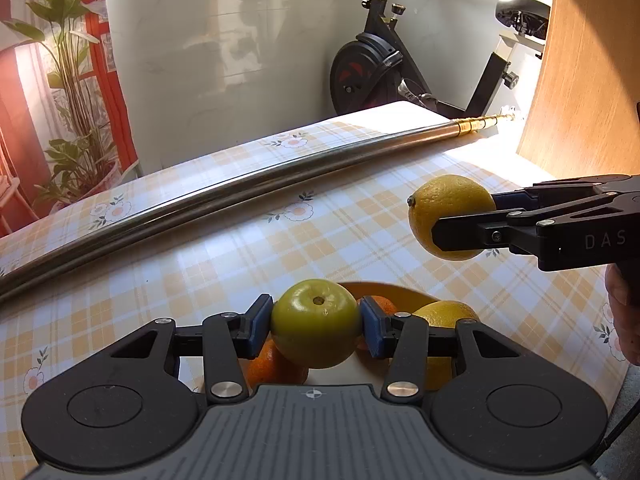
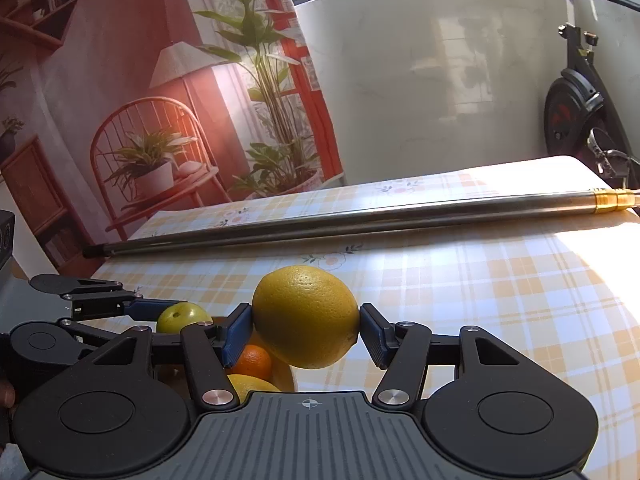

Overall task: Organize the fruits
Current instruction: 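Carry apple to plate and open left tool while right tool carries the lemon, then lower the lemon onto the plate and open right tool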

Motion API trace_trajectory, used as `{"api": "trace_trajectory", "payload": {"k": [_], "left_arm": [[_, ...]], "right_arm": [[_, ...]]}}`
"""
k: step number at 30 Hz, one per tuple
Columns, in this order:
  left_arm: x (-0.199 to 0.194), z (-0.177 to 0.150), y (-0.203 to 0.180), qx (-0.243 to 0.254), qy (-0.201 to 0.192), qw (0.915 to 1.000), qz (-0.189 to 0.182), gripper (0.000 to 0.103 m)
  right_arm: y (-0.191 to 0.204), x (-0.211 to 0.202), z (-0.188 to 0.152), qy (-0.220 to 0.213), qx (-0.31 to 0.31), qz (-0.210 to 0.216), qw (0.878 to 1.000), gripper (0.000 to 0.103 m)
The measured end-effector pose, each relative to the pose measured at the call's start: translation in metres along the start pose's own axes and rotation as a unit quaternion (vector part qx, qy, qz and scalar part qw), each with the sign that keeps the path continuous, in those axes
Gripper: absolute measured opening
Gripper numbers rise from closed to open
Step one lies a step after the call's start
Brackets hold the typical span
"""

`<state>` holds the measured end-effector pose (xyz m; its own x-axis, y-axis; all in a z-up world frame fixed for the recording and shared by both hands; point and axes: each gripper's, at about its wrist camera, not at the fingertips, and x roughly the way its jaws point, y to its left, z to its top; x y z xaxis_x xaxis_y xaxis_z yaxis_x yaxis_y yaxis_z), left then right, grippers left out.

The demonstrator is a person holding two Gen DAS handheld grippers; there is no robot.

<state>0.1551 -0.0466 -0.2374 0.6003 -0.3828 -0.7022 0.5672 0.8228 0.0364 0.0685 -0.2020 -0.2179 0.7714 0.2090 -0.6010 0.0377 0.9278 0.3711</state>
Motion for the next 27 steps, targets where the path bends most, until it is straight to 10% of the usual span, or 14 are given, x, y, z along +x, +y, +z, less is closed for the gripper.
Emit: {"api": "trace_trajectory", "payload": {"k": [14,27], "left_arm": [[0.010,0.003,0.000,0.008,0.007,0.9999,-0.001,0.050],[-0.051,-0.010,0.031,-0.113,-0.045,0.9913,0.052,0.050]], "right_arm": [[0.000,0.001,0.000,0.005,0.000,0.001,1.000,0.054],[0.029,0.000,0.003,0.026,-0.019,0.039,0.999,0.054]]}}
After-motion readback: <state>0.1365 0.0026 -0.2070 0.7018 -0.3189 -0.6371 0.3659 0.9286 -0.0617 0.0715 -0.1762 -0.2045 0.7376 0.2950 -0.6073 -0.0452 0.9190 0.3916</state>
